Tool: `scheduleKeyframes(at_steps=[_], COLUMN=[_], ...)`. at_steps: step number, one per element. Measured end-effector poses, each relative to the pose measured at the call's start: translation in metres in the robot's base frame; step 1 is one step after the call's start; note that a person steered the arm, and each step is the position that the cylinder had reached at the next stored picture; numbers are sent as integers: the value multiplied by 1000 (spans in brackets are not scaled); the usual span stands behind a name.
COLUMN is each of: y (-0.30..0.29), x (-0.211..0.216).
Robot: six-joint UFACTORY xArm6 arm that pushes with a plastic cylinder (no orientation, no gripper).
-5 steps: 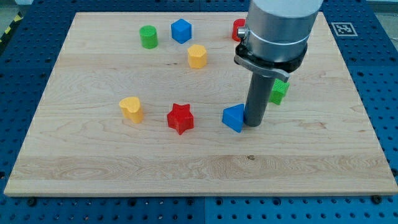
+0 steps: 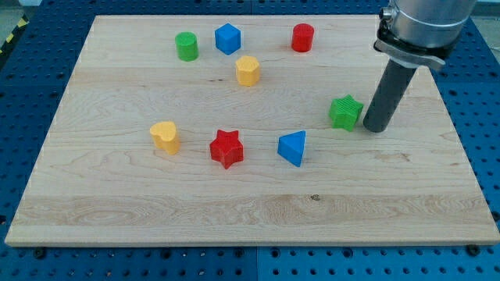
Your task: Push the green star slightly left and down
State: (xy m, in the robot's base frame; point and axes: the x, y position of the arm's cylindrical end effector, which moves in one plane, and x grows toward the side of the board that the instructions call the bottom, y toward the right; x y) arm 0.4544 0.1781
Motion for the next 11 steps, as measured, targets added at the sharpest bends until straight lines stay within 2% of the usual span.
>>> scheduleKeyframes(at_steps=[1,2,6,8,11], y=[2,3,-25,-25,-33], x=[-14,-47,-36,-6,-3])
